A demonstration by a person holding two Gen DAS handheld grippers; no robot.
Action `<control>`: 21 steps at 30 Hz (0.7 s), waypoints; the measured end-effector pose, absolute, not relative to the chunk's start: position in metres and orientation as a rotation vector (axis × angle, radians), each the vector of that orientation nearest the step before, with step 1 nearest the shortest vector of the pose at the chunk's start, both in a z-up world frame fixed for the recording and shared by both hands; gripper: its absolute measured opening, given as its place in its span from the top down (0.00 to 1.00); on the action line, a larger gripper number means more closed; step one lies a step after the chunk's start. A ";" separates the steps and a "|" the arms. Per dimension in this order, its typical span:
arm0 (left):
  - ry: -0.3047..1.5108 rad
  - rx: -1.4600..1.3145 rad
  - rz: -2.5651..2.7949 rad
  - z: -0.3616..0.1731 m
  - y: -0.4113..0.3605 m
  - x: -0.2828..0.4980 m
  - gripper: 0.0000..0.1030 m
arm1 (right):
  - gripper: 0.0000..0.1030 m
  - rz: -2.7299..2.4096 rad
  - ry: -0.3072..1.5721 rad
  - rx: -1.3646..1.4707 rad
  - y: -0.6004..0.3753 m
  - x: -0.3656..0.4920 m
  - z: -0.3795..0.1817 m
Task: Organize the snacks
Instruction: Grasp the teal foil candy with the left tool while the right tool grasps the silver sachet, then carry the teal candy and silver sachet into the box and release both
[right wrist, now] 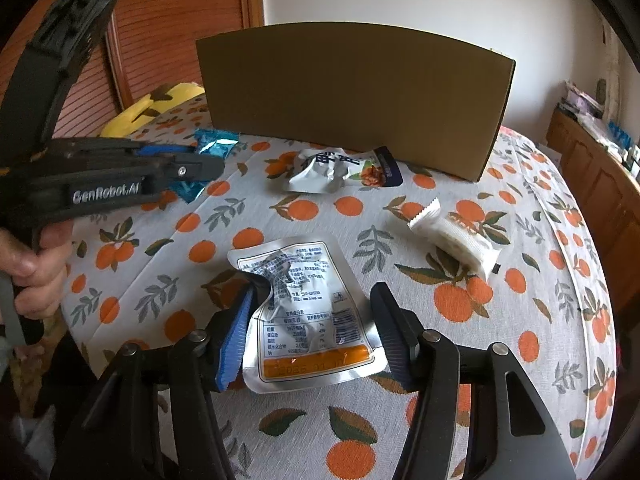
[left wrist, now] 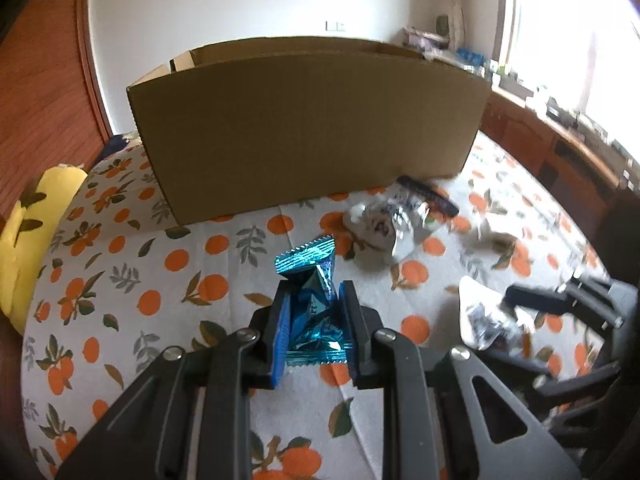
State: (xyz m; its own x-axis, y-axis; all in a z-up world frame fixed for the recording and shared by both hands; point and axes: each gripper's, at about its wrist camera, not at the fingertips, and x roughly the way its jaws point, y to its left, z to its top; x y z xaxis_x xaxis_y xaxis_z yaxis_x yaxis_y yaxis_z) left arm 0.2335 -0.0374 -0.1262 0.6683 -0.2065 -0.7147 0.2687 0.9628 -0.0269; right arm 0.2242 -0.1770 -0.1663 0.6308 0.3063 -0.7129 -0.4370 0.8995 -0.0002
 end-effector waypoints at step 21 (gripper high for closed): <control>0.734 0.033 -0.287 -0.105 -0.031 0.227 0.80 | 0.43 0.435 0.708 -0.138 -0.185 0.210 -0.131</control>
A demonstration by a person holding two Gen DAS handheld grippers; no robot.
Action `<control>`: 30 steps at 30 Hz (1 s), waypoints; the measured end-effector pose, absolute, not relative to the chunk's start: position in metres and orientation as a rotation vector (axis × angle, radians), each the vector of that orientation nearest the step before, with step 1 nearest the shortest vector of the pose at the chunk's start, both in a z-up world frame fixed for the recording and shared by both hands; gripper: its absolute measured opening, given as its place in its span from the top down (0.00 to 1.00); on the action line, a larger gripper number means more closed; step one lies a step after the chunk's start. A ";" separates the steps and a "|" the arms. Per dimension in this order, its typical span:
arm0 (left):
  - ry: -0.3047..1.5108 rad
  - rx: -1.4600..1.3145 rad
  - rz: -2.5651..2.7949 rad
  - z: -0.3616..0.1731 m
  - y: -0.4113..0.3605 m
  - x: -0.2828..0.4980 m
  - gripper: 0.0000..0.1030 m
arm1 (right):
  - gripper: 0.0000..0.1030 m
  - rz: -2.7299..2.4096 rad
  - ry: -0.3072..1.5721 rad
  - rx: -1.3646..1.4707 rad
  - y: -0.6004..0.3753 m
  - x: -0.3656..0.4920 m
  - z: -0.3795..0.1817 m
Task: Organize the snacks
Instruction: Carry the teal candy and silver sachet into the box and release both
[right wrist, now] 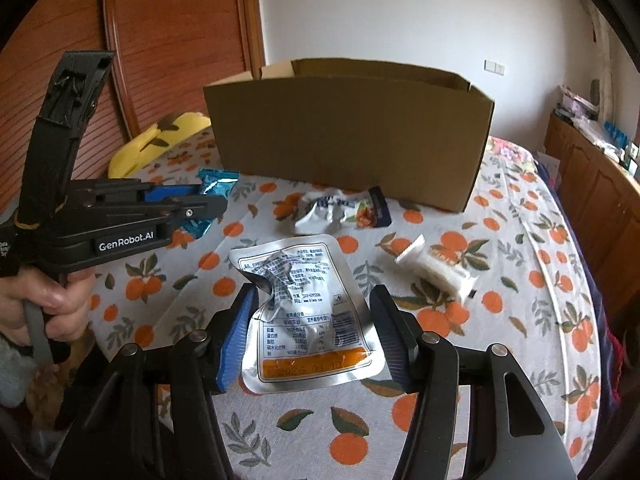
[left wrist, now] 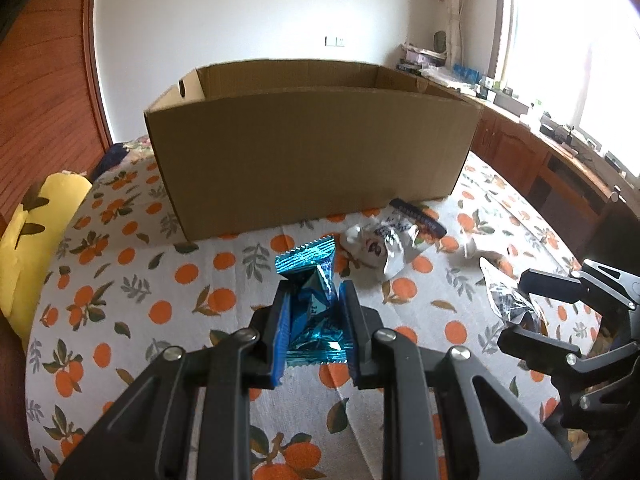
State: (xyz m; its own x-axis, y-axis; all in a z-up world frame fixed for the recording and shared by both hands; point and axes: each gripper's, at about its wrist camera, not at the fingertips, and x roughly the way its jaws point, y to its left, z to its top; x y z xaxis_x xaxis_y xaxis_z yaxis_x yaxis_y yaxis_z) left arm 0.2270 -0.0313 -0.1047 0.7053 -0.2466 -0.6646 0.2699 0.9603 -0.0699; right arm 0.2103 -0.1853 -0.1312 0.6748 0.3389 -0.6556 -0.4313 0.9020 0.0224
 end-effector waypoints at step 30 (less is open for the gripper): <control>0.558 0.057 -0.366 -0.028 -0.038 0.285 0.79 | 0.43 0.426 0.543 -0.245 -0.186 0.267 -0.048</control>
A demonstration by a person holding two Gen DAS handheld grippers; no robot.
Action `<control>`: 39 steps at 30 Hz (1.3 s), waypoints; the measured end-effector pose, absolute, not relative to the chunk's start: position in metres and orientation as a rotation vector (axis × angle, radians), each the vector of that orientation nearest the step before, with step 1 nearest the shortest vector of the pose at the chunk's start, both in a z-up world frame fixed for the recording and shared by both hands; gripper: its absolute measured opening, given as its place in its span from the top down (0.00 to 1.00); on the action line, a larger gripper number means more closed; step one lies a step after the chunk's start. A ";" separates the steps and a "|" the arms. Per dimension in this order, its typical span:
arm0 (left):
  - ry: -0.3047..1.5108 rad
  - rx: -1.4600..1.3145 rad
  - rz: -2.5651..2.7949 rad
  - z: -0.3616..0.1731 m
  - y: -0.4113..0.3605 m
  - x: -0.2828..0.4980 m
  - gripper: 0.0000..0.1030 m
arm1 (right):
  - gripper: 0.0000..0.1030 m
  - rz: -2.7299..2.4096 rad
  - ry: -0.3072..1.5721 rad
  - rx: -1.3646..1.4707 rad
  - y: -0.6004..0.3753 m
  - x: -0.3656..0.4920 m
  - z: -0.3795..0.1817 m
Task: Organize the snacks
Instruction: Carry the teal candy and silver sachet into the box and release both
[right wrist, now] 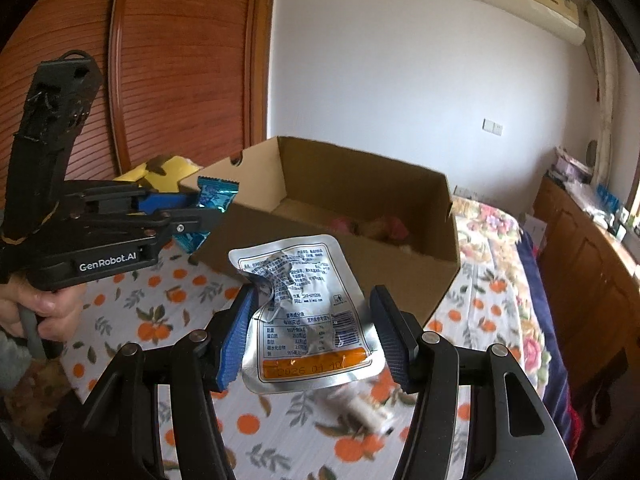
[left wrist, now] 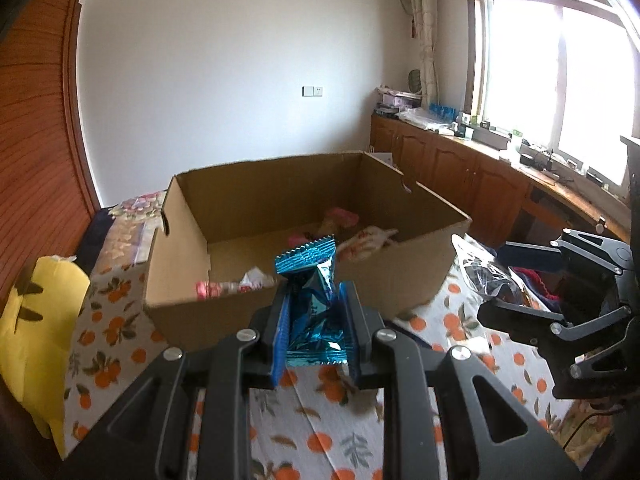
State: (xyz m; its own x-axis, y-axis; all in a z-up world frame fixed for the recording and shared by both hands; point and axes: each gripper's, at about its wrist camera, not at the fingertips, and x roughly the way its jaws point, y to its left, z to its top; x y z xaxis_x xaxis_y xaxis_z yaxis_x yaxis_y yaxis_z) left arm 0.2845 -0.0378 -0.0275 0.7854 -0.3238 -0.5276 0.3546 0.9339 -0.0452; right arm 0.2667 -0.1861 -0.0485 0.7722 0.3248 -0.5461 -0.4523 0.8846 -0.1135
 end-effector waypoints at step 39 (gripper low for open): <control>0.543 -0.049 -0.345 -0.049 -0.010 0.387 0.72 | 0.43 0.364 0.587 -0.308 -0.151 0.415 -0.051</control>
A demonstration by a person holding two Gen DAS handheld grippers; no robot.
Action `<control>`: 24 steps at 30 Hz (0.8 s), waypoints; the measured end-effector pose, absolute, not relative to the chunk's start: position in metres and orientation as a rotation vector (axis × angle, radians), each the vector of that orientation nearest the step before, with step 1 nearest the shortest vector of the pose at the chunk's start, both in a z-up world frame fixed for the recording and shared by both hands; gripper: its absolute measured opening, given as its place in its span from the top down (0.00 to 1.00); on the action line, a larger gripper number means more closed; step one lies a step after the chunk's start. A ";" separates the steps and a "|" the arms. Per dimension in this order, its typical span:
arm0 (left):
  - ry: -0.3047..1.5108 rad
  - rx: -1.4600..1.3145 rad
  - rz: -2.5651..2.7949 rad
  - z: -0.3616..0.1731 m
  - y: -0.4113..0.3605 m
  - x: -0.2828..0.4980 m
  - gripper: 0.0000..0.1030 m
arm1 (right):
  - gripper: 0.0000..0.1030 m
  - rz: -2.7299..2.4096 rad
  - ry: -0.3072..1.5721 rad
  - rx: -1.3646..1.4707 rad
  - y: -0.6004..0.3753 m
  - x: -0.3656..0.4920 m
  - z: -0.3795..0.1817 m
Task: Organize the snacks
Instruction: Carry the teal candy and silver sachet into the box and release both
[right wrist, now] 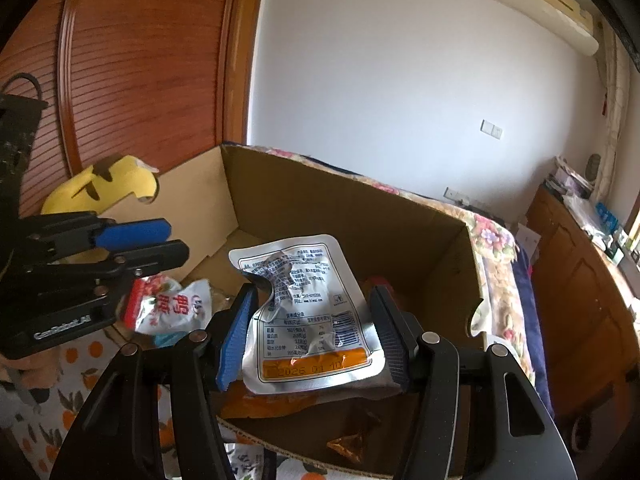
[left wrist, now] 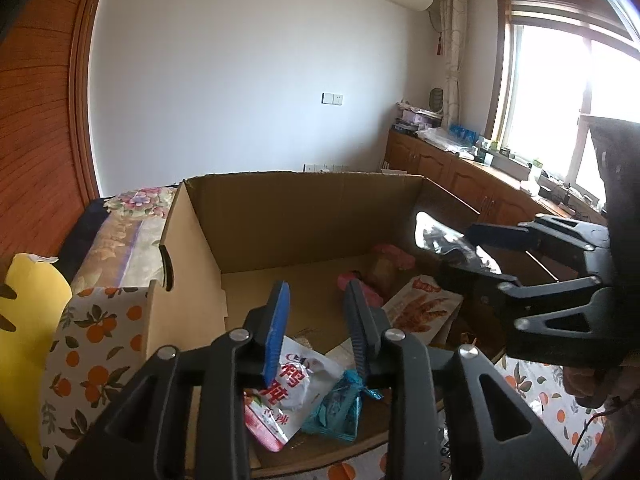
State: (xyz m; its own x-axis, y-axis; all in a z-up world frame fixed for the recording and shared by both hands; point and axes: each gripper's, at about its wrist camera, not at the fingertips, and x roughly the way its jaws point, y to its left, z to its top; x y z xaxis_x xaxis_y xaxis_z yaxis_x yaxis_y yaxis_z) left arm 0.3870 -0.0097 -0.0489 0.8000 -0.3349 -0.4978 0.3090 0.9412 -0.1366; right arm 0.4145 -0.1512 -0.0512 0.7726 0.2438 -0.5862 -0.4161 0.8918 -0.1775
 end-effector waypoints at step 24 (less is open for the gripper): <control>0.500 0.000 -0.315 -0.055 -0.015 0.373 0.66 | 0.29 0.351 0.664 -0.206 -0.168 0.430 -0.069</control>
